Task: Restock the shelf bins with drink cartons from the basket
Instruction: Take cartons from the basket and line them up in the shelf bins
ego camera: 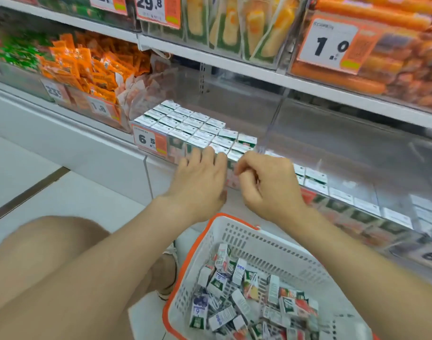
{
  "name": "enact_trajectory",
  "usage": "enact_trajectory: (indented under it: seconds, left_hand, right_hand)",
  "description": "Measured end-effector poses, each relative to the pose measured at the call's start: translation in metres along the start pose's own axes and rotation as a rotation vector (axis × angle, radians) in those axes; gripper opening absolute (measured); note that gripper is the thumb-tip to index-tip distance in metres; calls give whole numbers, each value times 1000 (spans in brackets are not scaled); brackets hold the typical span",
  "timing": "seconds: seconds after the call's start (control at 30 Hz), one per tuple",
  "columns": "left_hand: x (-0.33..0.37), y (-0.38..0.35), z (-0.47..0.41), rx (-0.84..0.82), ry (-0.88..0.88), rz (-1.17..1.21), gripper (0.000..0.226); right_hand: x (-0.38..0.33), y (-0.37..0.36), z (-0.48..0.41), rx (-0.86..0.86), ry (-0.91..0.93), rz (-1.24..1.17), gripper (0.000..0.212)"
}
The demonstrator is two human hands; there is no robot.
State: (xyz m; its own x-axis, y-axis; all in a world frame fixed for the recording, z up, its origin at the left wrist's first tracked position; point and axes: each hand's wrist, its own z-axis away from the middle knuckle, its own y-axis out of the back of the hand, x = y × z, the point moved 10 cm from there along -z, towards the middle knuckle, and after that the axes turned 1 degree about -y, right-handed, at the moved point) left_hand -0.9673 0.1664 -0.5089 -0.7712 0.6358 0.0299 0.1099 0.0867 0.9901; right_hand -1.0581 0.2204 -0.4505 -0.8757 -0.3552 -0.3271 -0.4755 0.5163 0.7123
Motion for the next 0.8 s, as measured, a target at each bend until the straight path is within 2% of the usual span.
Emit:
enact_trajectory:
  seconds: [0.07,0.17,0.23,0.3,0.4,0.5,0.63,0.73,0.8]
  left_hand:
    - [27,-45,15,-225,-109,63,48]
    - [65,-128,42,-611,-245,101,40]
    - [75,-179,57,-777,-261,90,36]
    - [71,-222,67,-865,-211,63,33]
    - [57,-271,78,-917,-149,28,35]
    - [48,-305,76,-900,-91,62,42]
    - [49,-343,62,-842,-17,116,58]
    - [60,-365,48,-779,-4,141,54]
    - [64,-371,40,-713,42,192,49]
  right_hand:
    - [10,-17,51,-156,-31,8,22]
    - [50,-61,126,-464,-180,88,30]
    - [78,-91,170,-691,-245,164,33]
    - [101,-114,208,-861,-307,207,30]
    - [129,-142,250,-962,-432,190,25]
    - [153,-176,285,-1029,-489,186,24]
    - [170,-209,314,-1126,-520,208,11]
    - [180,-226,321,-1159,-481,288,28]
    - [186,-238,325,-1145,-430,299,54]
